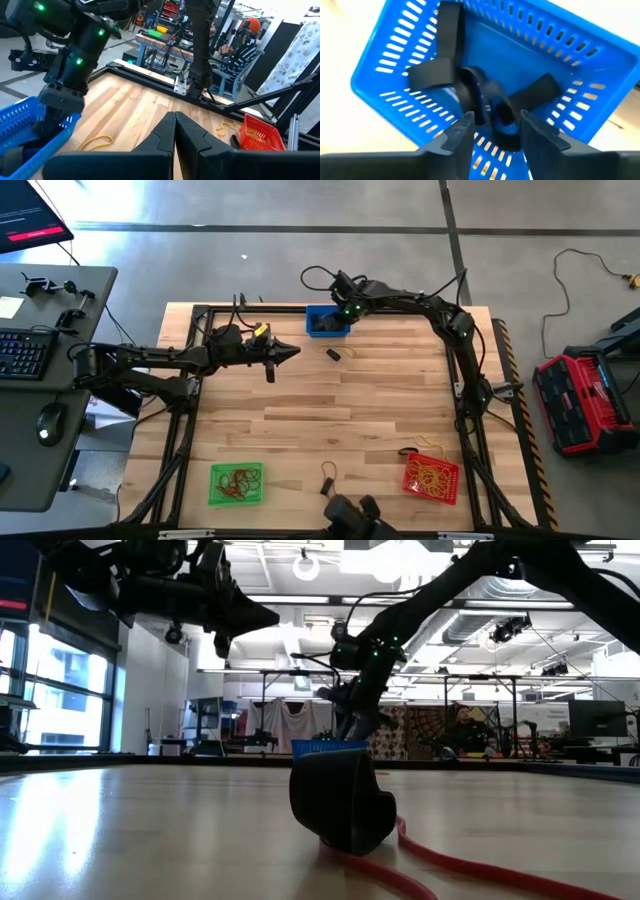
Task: Sort rubber bands into baskets
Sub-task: Put the black rubber band into the blue basket, then put the yellow rubber band into the red basket
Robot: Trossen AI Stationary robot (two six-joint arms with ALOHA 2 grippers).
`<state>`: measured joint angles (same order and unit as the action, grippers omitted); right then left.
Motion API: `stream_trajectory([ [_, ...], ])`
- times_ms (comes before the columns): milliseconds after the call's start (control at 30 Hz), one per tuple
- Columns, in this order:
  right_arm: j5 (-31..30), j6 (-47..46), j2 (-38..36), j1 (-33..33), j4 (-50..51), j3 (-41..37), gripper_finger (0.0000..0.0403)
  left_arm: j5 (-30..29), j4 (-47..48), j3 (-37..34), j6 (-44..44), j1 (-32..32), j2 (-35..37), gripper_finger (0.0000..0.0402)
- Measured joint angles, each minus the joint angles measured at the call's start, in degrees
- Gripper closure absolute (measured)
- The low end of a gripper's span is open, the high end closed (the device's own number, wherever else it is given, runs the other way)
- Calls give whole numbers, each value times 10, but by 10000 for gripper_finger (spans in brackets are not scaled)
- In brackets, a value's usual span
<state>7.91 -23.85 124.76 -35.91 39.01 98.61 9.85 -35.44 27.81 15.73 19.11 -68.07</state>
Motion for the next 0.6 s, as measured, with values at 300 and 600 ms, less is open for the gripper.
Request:
stream_trajectory([
  [300,-65,18,-72,26,22,0,278,8,1,0,1,1,0,401],
  [600,-87,29,-149,97,42,0,395,27,14,0,17,12,0,401],
])
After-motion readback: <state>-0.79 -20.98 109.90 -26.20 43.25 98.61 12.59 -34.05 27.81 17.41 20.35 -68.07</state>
